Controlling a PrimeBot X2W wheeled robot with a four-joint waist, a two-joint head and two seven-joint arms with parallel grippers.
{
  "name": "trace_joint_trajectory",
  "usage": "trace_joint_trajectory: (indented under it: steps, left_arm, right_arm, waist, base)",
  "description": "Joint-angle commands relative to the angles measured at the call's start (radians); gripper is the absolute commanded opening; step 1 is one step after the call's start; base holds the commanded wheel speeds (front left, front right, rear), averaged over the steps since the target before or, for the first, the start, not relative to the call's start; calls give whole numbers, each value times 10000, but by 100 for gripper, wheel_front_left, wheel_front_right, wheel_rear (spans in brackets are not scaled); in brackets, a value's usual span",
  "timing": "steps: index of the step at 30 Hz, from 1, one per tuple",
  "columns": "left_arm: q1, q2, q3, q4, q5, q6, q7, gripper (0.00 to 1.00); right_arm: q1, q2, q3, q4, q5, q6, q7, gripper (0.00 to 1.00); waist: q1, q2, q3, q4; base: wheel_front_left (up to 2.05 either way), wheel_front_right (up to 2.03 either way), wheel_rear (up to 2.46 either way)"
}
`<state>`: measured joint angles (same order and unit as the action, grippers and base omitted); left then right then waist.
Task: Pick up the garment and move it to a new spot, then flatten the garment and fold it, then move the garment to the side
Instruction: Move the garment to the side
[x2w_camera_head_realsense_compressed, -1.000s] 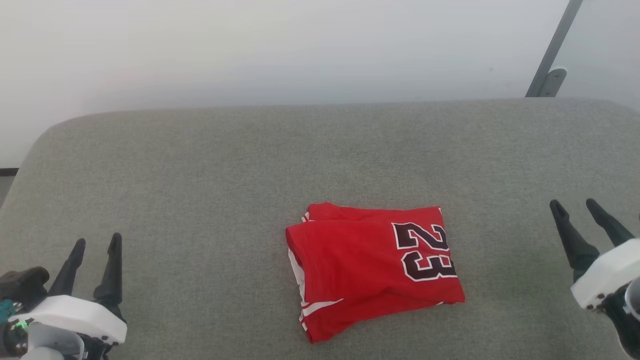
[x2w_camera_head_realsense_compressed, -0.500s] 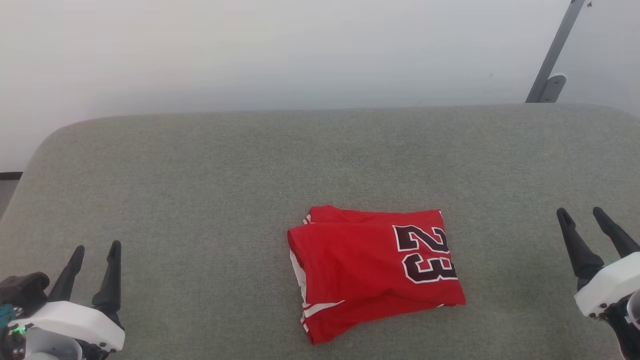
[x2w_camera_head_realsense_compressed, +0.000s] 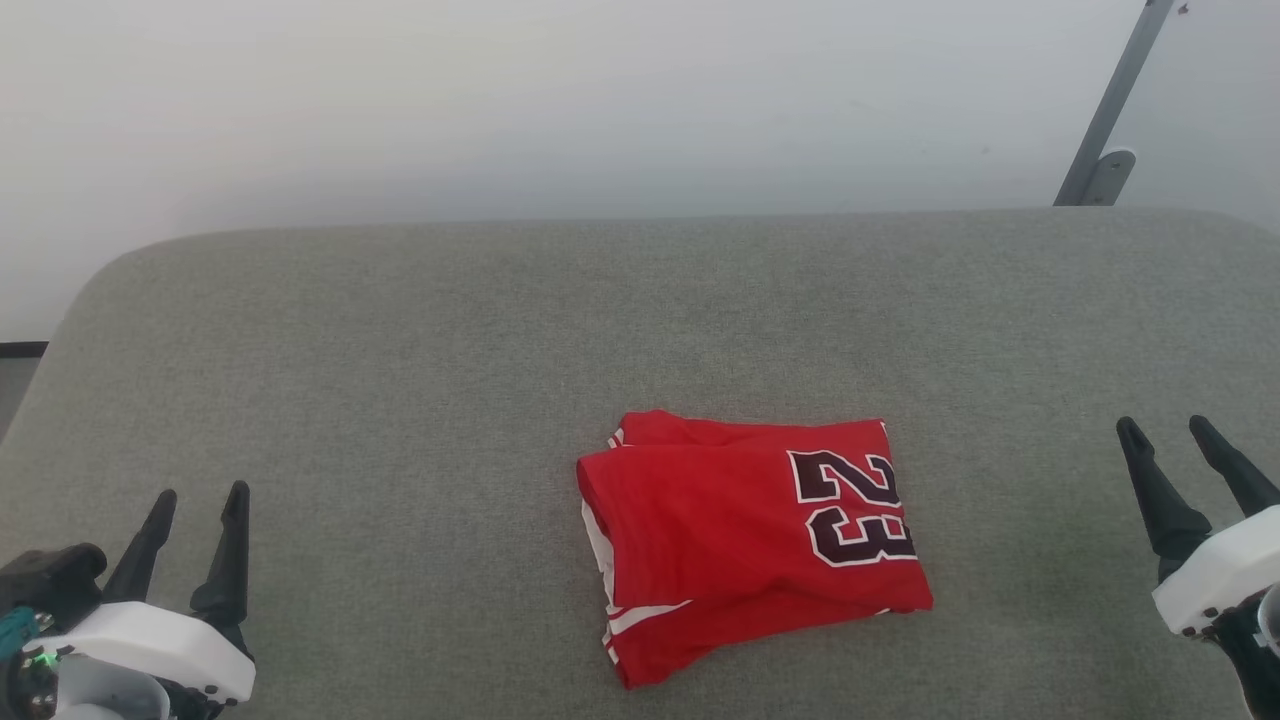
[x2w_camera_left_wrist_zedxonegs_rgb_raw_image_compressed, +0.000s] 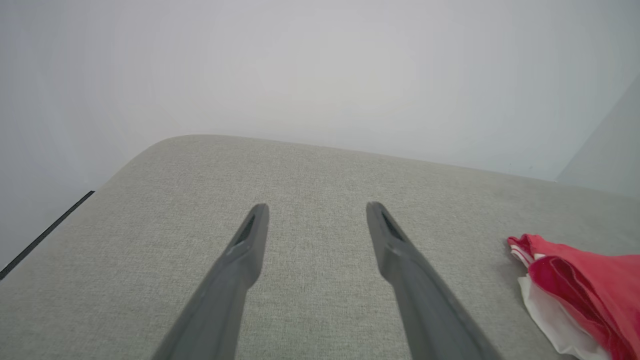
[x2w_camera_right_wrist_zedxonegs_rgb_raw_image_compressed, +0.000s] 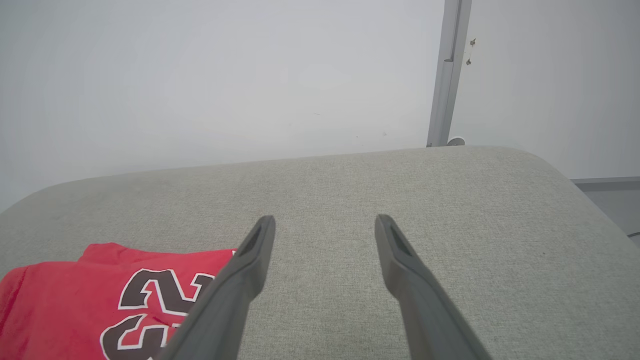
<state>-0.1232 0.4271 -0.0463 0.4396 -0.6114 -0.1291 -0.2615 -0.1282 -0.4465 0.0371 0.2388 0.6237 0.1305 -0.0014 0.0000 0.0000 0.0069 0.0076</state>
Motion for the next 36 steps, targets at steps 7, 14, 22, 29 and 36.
trace_joint_trajectory:
  steps: [7,14,22,29,36]
  left_arm:
    - [1,-56,-45,-79,17,-16,-38,100]
    - [-80,-121,-115,-132,-50,-16,-38,100]
    - [-244,-330,-318,-139,-34,-16,-39,100]
    - [-406,-477,-455,-184,-82,-16,-38,100]
    - [-664,-693,-602,-174,-80,-16,-39,100]
  right_arm:
    - [-71,15,170,-84,126,5,238,100]
    - [-269,141,945,-254,483,5,1271,100]
    - [-887,-101,1897,205,842,5,3613,100]
    - [-1453,-339,2034,717,814,5,5750,100]
    - [-1779,-203,1834,1157,601,4,7836,100]
  waist:
    - [0,0,57,134]
    - [0,0,239,642]
    - [0,0,694,1498]
    - [0,0,1202,2060]
    - [0,0,1765,2423]
  base:
    - [0,0,0]
    - [0,0,0]
    - [0,0,0]
    - [0,0,0]
    - [0,0,0]
